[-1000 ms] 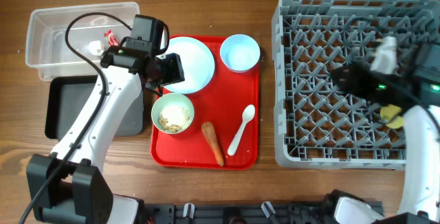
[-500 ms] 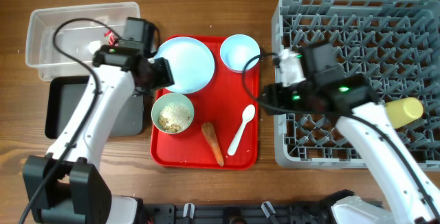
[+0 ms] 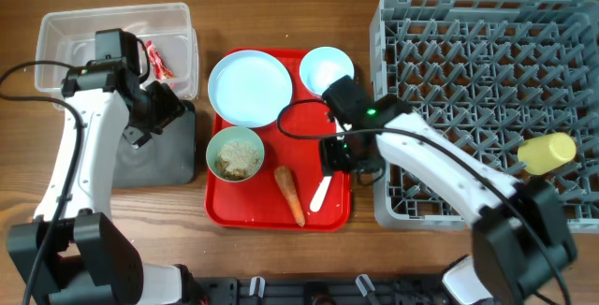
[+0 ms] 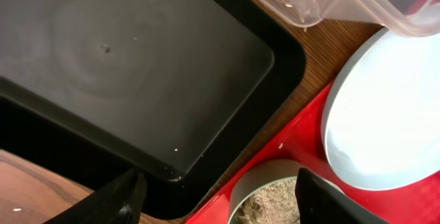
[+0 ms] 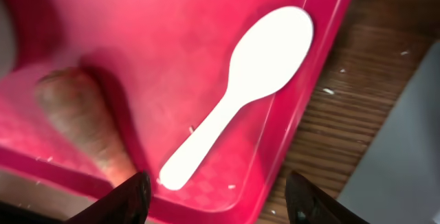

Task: Sort waste into correct bins and load items into the dishwasher rack
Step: 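Grasp the white spoon on the tray with the right gripper, then carry the spoon right and set it in the dish rack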

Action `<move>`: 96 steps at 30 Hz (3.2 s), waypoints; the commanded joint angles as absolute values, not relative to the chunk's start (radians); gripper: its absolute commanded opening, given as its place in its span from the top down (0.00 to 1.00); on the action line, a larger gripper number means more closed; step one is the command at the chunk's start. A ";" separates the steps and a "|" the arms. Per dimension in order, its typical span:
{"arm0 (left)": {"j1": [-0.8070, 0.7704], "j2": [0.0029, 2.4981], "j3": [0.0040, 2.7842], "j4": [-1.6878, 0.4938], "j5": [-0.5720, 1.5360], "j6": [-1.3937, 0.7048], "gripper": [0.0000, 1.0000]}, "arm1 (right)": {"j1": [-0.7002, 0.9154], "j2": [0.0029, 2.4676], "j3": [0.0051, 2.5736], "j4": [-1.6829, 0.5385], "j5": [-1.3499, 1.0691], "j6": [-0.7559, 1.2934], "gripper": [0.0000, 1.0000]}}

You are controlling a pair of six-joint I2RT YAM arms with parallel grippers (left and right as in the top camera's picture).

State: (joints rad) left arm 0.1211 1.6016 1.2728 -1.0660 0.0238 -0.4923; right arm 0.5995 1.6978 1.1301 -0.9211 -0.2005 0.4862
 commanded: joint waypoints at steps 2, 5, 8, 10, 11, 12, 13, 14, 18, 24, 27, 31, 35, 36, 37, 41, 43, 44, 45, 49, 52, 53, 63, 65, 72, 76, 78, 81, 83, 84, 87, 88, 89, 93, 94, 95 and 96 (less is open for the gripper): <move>0.124 1.584 1.276 -1.068 0.033 -0.510 0.28 | 0.620 1.789 1.148 -0.879 -0.176 0.568 0.37; 0.124 1.584 1.276 -1.068 0.033 -0.510 0.28 | 0.625 1.831 1.148 -0.854 -0.176 0.584 0.38; 0.124 1.584 1.276 -1.068 0.033 -0.510 0.28 | 0.634 1.871 1.148 -0.838 -0.175 0.587 0.40; 0.124 1.584 1.276 -1.068 0.033 -0.510 0.28 | 0.636 1.890 1.148 -0.839 -0.171 0.602 0.42; 0.124 1.584 1.276 -1.068 0.033 -0.510 0.28 | 0.637 1.895 1.148 -0.842 -0.167 0.607 0.43; 0.124 1.584 1.276 -1.068 0.033 -0.510 0.28 | 0.638 1.908 1.148 -0.841 -0.156 0.623 0.47; 0.124 1.584 1.276 -1.068 0.033 -0.510 0.28 | 0.638 1.918 1.148 -0.840 -0.148 0.632 0.54; 0.124 1.584 1.276 -1.068 0.033 -0.510 0.28 | 0.638 1.922 1.148 -0.839 -0.146 0.632 0.58; 0.124 1.584 1.276 -1.071 0.033 -0.510 0.28 | 0.638 1.923 1.148 -0.840 -0.146 0.639 0.75; 0.124 1.584 1.276 -1.072 0.033 -0.510 0.28 | 0.637 1.922 1.148 -0.840 -0.146 0.640 0.79; 0.124 1.584 1.276 -1.072 0.033 -0.510 0.28 | 0.637 1.916 1.148 -0.840 -0.146 0.639 0.84; 0.124 1.584 1.276 -1.073 0.033 -0.510 0.28 | 0.637 1.889 1.148 -0.828 -0.146 0.631 0.90; 0.124 1.584 1.276 -1.075 0.033 -0.510 0.28 | 0.637 1.840 1.148 -0.818 -0.130 0.631 0.96; 0.124 1.584 1.276 -1.075 0.033 -0.510 0.28 | 0.637 1.822 1.148 -0.818 -0.123 0.629 0.95; 0.124 1.584 1.276 -1.075 0.033 -0.510 0.28 | 0.636 1.807 1.148 -0.818 -0.122 0.625 0.95; 0.124 1.584 1.276 -1.077 0.033 -0.510 0.28 | 0.632 1.721 1.148 -0.831 -0.107 0.598 0.95; 0.124 1.584 1.276 -1.079 0.033 -0.510 0.28 | 0.613 1.625 1.148 -0.842 -0.100 0.572 0.96; 0.124 1.584 1.276 -1.078 0.033 -0.510 0.28 | 0.604 1.596 1.148 -0.843 -0.096 0.563 0.96; 0.124 1.584 1.276 -1.079 0.033 -0.510 0.28 | 0.591 1.559 1.148 -0.844 -0.092 0.547 0.96; 0.124 1.584 1.276 -1.078 0.033 -0.510 0.28 | 0.501 1.399 1.149 -0.850 -0.045 0.463 0.96; 0.124 1.584 1.276 -1.078 0.033 -0.510 0.29 | 0.410 1.332 1.149 -0.852 -0.037 0.373 0.96; 0.124 1.584 1.276 -1.078 0.033 -0.510 0.28 | 0.389 1.328 1.149 -0.855 -0.036 0.358 0.96; 0.124 1.584 1.276 -1.078 0.033 -0.510 0.29 | 0.231 1.420 1.148 -0.899 -0.010 0.230 0.96; 0.124 1.584 1.276 -1.078 0.033 -0.510 0.29 | 0.228 1.459 1.148 -0.907 -0.016 0.205 0.96; 0.124 1.584 1.276 -1.078 0.038 -0.510 0.29 | 0.228 1.576 1.148 -0.925 -0.050 0.183 0.94; 0.124 1.584 1.276 -1.078 0.044 -0.509 0.28 | 0.228 1.557 1.148 -0.918 -0.053 0.183 0.83; 0.124 1.584 1.276 -1.078 0.044 -0.510 0.28 | 0.228 1.533 1.152 -0.920 -0.053 0.183 0.75; 0.123 1.584 1.276 -1.078 0.044 -0.509 0.27 | 0.228 1.491 1.173 -0.917 -0.053 0.182 0.53; 0.123 1.584 1.276 -1.078 0.044 -0.509 0.27 | 0.228 1.456 1.192 -0.905 -0.053 0.182 0.41; 0.123 1.584 1.276 -1.078 0.044 -0.509 0.27 | 0.228 1.442 1.197 -0.898 -0.053 0.182 0.40; 0.115 1.584 1.276 -1.068 0.065 -0.501 0.27 | 0.228 1.399 1.208 -0.886 -0.053 0.182 0.40; 0.109 1.584 1.276 -1.057 0.085 -0.501 0.28 | 0.228 1.388 1.208 -0.883 -0.052 0.183 0.40; 0.099 1.584 1.276 -1.040 0.108 -0.501 0.28 | 0.228 1.379 1.208 -0.879 -0.052 0.184 0.40; 0.006 1.584 1.276 -0.904 0.190 -0.402 0.28 | 0.228 1.355 1.208 -0.867 -0.049 0.188 0.39; -0.022 1.584 1.276 -0.871 0.190 -0.380 0.28 | 0.227 1.353 1.208 -0.867 -0.049 0.188 0.39; -0.052 1.584 1.276 -0.839 0.189 -0.356 0.26 | 0.225 1.352 1.208 -0.867 -0.049 0.187 0.39; -0.076 1.584 1.276 -0.813 0.189 -0.340 0.23 | 0.223 1.352 1.208 -0.868 -0.049 0.191 0.39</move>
